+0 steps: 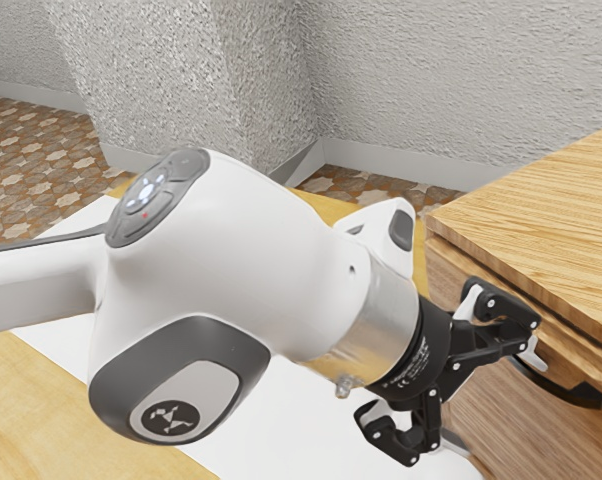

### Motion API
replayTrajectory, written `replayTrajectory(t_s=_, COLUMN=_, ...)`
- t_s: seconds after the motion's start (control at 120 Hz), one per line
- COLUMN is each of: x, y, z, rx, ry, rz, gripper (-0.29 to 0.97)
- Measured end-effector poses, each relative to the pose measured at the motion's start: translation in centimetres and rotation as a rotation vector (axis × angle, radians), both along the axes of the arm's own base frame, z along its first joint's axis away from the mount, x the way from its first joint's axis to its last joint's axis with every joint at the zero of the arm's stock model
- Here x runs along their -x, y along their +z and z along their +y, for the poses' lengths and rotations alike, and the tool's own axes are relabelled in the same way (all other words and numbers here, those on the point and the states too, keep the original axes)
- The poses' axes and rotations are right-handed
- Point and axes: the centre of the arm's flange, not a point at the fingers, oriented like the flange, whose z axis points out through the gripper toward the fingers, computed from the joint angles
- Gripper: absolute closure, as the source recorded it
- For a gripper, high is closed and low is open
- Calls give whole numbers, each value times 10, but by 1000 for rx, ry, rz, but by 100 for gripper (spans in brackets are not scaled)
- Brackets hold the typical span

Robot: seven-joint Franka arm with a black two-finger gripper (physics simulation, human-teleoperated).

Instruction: Pull the drawer handle with one arm to open the drawer

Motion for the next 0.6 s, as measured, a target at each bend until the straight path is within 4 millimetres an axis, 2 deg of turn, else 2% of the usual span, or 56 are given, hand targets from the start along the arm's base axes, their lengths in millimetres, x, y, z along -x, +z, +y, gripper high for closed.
replayTrajectory(t_s=0.208, x=14, y=-3, z=-17, rx=-2, ry=-39, rz=26, gripper=1)
replayTrajectory(t_s=0.442, x=16, y=-1, z=-12, rx=-24, ry=-42, rz=25, gripper=1)
replayTrajectory(t_s=0.6, x=25, y=8, z=0, rx=-17, ry=-42, rz=27, gripper=1)
